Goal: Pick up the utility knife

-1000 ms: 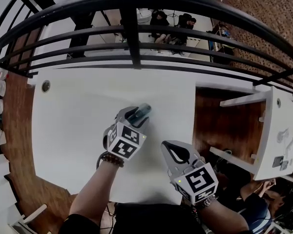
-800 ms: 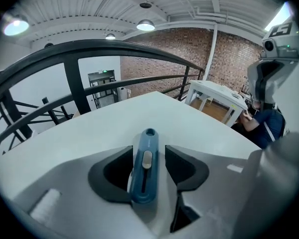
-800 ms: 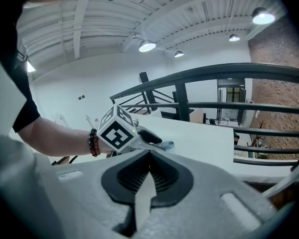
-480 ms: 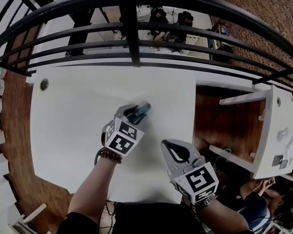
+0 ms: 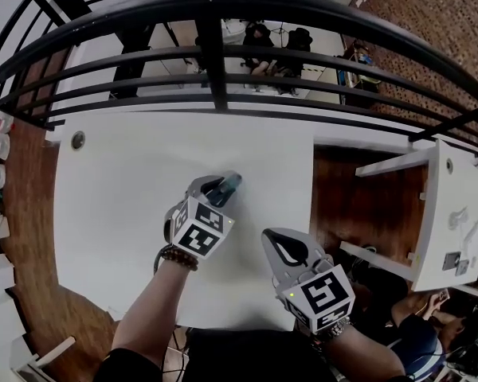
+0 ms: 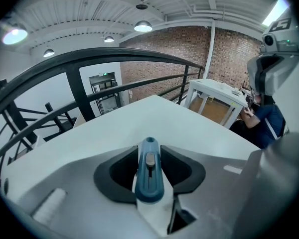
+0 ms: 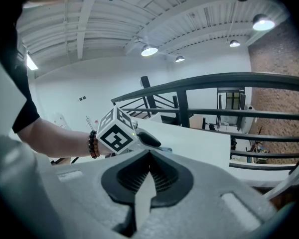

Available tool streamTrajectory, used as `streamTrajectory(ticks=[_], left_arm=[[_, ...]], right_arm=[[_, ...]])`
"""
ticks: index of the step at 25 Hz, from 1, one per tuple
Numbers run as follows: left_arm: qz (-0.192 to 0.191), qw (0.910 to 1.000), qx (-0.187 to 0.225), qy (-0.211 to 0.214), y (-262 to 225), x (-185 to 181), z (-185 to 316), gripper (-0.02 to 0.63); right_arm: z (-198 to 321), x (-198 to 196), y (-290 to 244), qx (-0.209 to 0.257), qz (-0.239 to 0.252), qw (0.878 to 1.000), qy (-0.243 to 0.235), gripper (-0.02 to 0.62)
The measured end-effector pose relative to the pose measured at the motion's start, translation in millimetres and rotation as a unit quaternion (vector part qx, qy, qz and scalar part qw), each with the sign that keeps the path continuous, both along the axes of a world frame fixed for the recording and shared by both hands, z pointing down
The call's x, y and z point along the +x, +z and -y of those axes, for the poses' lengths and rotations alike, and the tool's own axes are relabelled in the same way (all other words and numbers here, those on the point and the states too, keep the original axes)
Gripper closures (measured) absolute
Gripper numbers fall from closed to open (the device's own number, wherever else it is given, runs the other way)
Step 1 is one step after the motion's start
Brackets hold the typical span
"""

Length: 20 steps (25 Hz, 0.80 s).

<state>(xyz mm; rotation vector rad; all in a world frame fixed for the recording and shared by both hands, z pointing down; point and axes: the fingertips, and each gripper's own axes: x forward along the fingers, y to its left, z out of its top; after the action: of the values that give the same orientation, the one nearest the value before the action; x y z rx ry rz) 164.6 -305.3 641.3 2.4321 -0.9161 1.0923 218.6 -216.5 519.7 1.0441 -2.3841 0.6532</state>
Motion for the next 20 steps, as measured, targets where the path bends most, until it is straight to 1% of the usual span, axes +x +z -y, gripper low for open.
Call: streamTrajectory(ticks=[7,10,12,15,20], left_arm=[[0.000,0.9998,0.018,-0.003,-31,0,-21,0.451],[-0.003,0.9995,0.033,-0.005,-47,0,-32,0.454],[-0.002,0.9987,0.050,-0.010,-60,-1,-39,0.591],[0.007,0.9974,0.071,-0.012,-76,-3,-51,0.591],[0.010,0.9969,0.070,-0.033,-85,-15,-77,0.591]], right_arm=[[-15,-3,-29,0.027,0.008,1.000,-0.004,0.603],[-25,-4,-42,0.037,0.011,0.999,-0.009,0.603],[-33,-3,-47,0.043,0.013,0.999,-0.009,0.603],[-46,-2,-57,0.054,0.016,0.998,-0.010,0.603],[-71,0,-70,0.070,0.019,0.997,-0.011,0.603]])
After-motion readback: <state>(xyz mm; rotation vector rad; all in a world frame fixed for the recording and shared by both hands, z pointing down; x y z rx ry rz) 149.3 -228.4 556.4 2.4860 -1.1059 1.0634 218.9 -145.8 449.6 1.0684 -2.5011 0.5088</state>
